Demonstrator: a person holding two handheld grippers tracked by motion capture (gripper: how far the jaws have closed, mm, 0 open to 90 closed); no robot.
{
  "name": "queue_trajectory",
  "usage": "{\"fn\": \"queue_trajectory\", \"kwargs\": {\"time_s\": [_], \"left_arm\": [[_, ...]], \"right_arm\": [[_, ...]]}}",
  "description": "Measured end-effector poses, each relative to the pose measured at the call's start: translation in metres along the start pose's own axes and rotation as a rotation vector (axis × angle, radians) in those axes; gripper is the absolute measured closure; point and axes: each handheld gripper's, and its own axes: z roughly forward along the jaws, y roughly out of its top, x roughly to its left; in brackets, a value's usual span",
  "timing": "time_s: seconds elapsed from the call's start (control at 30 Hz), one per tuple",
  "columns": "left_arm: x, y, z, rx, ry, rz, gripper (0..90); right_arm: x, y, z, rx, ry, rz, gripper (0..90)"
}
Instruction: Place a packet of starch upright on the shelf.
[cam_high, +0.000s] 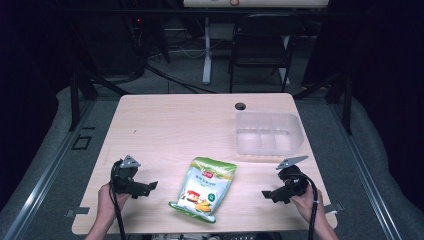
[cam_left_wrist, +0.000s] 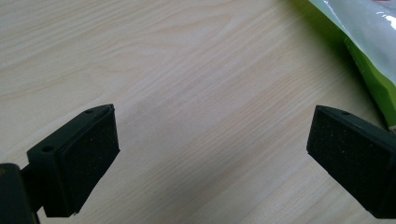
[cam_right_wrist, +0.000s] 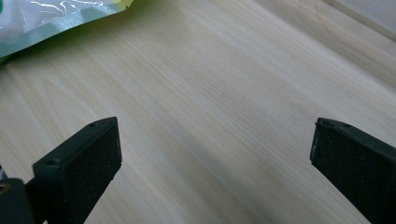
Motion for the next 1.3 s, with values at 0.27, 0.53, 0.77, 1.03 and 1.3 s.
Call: {"fn": "queue_trajectory", "kwargs": {"time_s": [0.27,0.53,0.77,1.03,1.3], "left_arm": [[-0.003,0.002,0.001,-0.004,-0.007,0.013,2.2],[-0.005,0.003,0.002,-0.003,-0.016,0.022,2.1],[-0.007,0.005,0.005,-0.002,-0.014,0.030,2.0],[-0.008,0.005,0.005,-0.007,-0.024,0.036,2.0],[-0.009,0.005,0.005,-0.008,-0.030,0.039,1.9]], "right_arm": [[0.007,0.007,0.002,-0.030,0.034,0.008,1.1],[0.018,0.025,0.011,-0.009,0.043,-0.037,0.0],[0.022,0.039,0.019,-0.005,0.066,-0.034,0.0],[0.015,0.052,0.024,-0.033,0.109,0.010,0.0],[0.016,0.069,0.040,-0.028,0.149,0.020,0.0]]}}
